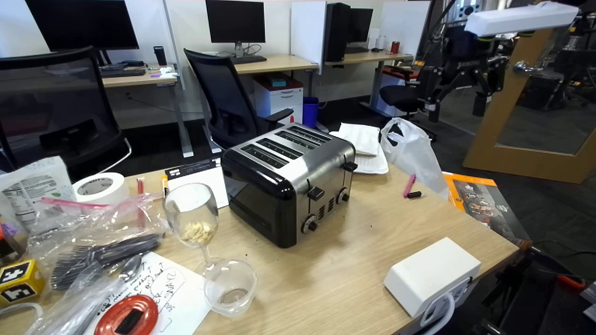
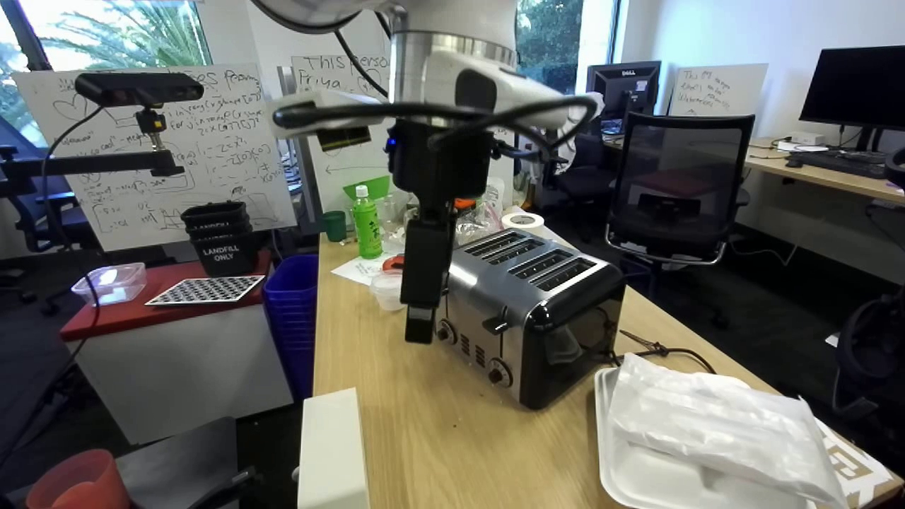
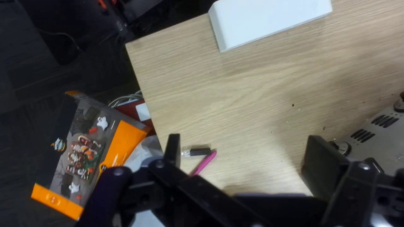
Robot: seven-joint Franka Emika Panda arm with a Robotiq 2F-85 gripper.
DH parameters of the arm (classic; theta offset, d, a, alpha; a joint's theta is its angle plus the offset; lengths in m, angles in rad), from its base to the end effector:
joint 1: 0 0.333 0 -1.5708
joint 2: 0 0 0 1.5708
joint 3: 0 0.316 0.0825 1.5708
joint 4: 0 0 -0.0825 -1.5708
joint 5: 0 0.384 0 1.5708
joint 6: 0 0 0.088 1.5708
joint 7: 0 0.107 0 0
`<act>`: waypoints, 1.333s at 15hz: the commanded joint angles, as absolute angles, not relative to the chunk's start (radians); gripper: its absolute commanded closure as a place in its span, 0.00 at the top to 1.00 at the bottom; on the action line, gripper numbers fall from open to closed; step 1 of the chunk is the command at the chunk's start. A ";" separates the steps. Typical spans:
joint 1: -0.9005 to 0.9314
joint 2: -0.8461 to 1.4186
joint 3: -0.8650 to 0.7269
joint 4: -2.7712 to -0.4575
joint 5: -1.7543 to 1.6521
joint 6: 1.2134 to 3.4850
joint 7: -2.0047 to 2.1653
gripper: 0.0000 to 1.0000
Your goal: Move the purple pen to the left
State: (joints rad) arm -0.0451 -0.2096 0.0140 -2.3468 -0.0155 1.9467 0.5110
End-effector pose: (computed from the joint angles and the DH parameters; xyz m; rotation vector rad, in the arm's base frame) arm 0.4492 -0.0150 0.4011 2.9582 -0.8117 -0.2786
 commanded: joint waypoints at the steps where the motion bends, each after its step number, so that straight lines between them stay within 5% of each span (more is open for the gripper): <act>1: -0.074 -0.122 -0.022 -2.346 0.089 1.987 0.559 1.00; 20: -0.085 0.181 -0.094 -2.308 0.250 2.253 0.825 1.00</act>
State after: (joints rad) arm -0.0871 0.0749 -0.0896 -2.3635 0.1784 2.2046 0.7655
